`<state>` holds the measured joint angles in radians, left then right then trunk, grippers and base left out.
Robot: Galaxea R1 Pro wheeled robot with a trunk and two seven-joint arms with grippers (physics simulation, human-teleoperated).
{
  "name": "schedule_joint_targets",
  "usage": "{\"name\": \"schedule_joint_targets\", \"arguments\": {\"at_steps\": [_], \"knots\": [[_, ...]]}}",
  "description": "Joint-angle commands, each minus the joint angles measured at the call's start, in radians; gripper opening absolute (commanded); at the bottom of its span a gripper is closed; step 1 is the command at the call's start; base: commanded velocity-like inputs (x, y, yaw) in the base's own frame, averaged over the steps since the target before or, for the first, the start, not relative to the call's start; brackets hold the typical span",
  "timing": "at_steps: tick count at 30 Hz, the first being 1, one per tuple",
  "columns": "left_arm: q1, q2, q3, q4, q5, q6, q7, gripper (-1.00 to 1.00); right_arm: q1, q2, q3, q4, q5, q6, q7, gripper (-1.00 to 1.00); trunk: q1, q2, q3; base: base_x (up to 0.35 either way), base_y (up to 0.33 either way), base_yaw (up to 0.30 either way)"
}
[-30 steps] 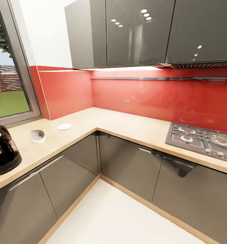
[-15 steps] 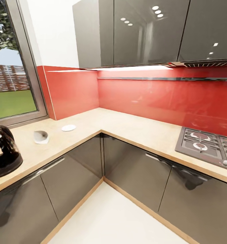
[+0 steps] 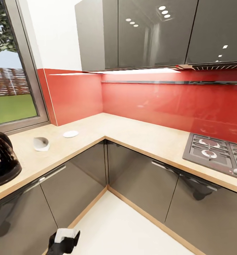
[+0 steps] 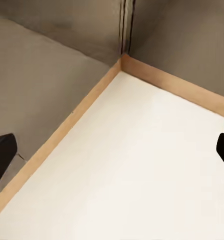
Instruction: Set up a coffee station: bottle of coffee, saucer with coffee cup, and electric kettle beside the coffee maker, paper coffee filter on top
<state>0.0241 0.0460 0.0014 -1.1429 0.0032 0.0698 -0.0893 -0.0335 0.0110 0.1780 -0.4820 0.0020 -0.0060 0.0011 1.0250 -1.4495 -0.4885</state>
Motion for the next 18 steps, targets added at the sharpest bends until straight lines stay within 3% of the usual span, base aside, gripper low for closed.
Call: {"name": "schedule_joint_targets", "arguments": {"at_steps": [1,6,9,13,18], "knots": [[0.0,0.0,-0.001,-0.07,0.0,0.06,-0.006,1.0,0.0,0.0,0.003,0.01,0.001,-0.001,0.0,1.0,0.0,0.0,-0.001,0.0,0.0,0.0],[0.0,-0.001,-0.004,-0.258,0.001,0.2,-0.015,1.0,0.0,0.0,0.004,0.051,0.0,-0.021,0.0,1.0,0.0,0.0,-0.001,0.0,0.0,0.0],[0.0,-0.006,-0.006,-0.326,0.001,0.246,-0.018,1.0,0.0,0.0,0.004,0.065,0.001,-0.05,0.0,1.0,0.0,0.0,-0.001,0.0,0.0,0.0],[0.0,-0.031,-0.007,-0.39,0.001,0.293,-0.02,1.0,-0.001,0.0,0.005,0.099,0.001,-0.08,0.0,1.0,0.0,0.0,-0.001,0.0,0.0,0.0],[-0.018,-0.044,-0.006,-0.415,0.007,0.311,-0.021,1.0,0.0,0.0,0.005,0.12,0.001,-0.09,0.0,1.0,0.0,0.0,-0.001,0.0,0.0,0.0]]}}
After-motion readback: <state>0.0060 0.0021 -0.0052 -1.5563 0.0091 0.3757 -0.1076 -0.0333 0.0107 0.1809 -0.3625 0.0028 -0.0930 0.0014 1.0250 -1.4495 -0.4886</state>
